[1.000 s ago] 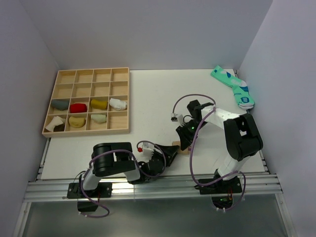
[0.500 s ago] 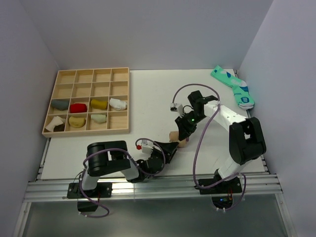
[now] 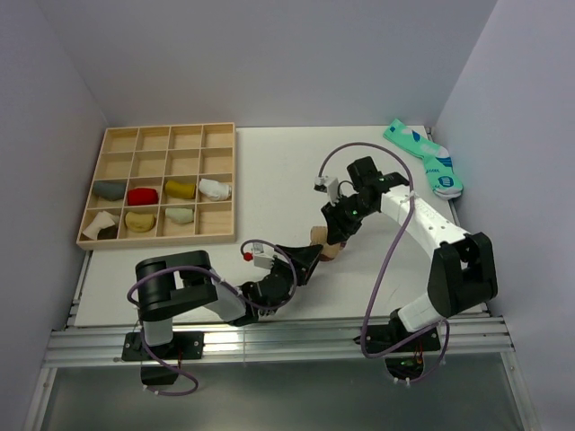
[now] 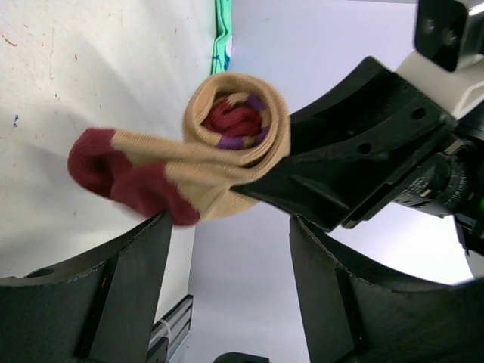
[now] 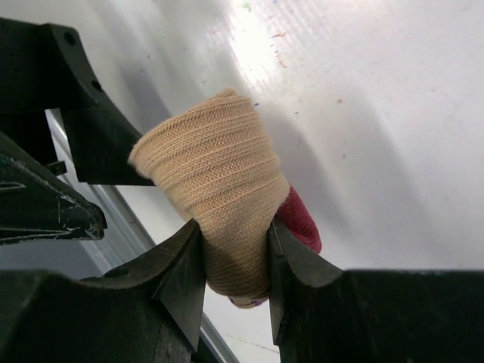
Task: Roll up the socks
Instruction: Pick up the sock at the center of the board, then place the sock in the storage box.
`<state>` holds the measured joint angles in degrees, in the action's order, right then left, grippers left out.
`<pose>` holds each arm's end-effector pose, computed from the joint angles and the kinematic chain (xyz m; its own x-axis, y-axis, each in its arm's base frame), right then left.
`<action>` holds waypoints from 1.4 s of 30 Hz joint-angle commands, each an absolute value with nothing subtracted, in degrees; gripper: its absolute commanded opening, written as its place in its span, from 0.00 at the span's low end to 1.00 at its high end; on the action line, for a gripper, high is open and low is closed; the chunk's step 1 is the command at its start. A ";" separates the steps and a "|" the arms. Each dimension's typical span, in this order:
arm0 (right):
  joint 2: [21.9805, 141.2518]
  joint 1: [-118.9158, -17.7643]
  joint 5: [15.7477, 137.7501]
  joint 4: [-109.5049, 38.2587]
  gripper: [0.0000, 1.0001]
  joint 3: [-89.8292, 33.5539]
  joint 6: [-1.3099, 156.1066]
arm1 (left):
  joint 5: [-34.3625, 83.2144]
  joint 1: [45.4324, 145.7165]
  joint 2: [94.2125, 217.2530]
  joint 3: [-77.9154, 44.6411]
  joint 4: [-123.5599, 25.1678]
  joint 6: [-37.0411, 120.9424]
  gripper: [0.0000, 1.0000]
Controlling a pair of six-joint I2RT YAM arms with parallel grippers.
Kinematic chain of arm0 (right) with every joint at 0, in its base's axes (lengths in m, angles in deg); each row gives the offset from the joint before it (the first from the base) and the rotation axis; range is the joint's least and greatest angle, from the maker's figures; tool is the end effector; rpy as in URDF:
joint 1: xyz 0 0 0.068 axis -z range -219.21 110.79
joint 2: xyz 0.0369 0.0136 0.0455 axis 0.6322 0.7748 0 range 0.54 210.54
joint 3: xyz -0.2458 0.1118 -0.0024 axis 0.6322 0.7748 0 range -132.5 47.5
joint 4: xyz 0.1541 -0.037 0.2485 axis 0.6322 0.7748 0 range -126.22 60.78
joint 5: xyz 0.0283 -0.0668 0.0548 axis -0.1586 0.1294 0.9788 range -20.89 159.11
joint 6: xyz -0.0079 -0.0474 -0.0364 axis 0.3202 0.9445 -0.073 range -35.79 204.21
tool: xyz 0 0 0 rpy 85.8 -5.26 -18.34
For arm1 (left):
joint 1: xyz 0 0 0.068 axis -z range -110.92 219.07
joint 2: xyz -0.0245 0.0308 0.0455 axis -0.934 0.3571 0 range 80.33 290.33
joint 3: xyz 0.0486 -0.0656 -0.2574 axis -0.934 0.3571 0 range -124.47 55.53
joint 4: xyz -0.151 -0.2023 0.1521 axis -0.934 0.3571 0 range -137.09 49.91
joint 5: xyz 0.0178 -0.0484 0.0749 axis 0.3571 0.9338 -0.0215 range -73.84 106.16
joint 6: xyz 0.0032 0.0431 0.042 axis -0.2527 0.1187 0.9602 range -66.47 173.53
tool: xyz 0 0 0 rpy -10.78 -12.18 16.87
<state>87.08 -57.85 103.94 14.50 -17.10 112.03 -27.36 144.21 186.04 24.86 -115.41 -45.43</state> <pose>0.2947 0.1263 0.2194 -0.6025 -0.6073 -0.5179 -0.7966 0.4976 0.3432 0.1135 -0.3080 0.0971 -0.5143 -0.8543 0.0751 -0.1116 -0.0202 -0.9935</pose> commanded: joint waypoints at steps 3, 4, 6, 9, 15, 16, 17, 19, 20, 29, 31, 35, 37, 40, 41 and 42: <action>81.84 -59.25 99.00 8.70 0.18 -17.28 107.60 | -25.15 143.96 184.30 24.16 -116.00 -43.94 0.69; 80.62 -59.51 98.47 8.35 0.18 -17.19 106.90 | -24.88 144.04 184.39 24.07 -116.00 -43.85 0.70; 79.38 -59.87 96.18 6.59 0.17 -16.67 106.28 | -24.70 144.05 184.74 24.42 -117.40 -43.94 0.70; 77.88 -60.66 95.74 6.93 0.17 -16.49 106.54 | -25.40 144.05 184.74 25.65 -120.65 -43.76 0.73; 74.89 -63.47 92.41 5.18 0.17 -14.29 105.31 | -25.06 142.73 184.57 25.13 -124.61 -41.31 0.76; 74.63 -63.99 92.14 5.00 0.17 -14.03 105.05 | -24.88 142.73 184.39 24.86 -124.79 -40.87 0.77; 74.45 -64.78 91.79 4.48 0.16 -13.77 104.78 | -24.88 142.55 184.22 24.68 -124.87 -40.26 0.77; 73.84 -65.58 90.21 4.04 0.16 -13.15 104.43 | -25.23 142.29 183.69 24.59 -125.05 -39.90 0.77; 73.58 -66.19 89.77 3.43 0.16 -12.71 104.34 | -25.06 142.29 183.42 24.68 -125.23 -39.38 0.78; 71.29 -67.86 89.41 3.42 0.16 -13.24 102.94 | -23.83 140.36 181.58 24.33 -122.42 -39.72 0.85; 70.85 -68.65 88.71 3.33 0.16 -13.41 102.58 | -23.30 140.00 181.84 23.54 -121.19 -39.90 0.85; 70.06 -69.88 88.97 3.77 0.16 -13.50 102.14 | -22.86 139.83 183.68 23.01 -123.37 -40.60 0.85; 69.97 -70.32 89.58 4.03 0.16 -13.41 101.97 | -22.16 139.56 184.12 22.93 -124.17 -40.69 0.86; 69.71 -70.76 91.16 5.26 0.16 -13.68 102.05 | -21.98 139.12 184.13 22.57 -123.56 -40.69 0.86; 69.71 -70.85 91.52 5.53 0.16 -13.76 102.05 | -22.07 139.12 184.04 22.57 -123.64 -40.34 0.86; 69.71 -71.03 92.04 5.79 0.16 -13.94 101.97 | -22.15 139.04 183.78 22.66 -123.56 -40.34 0.86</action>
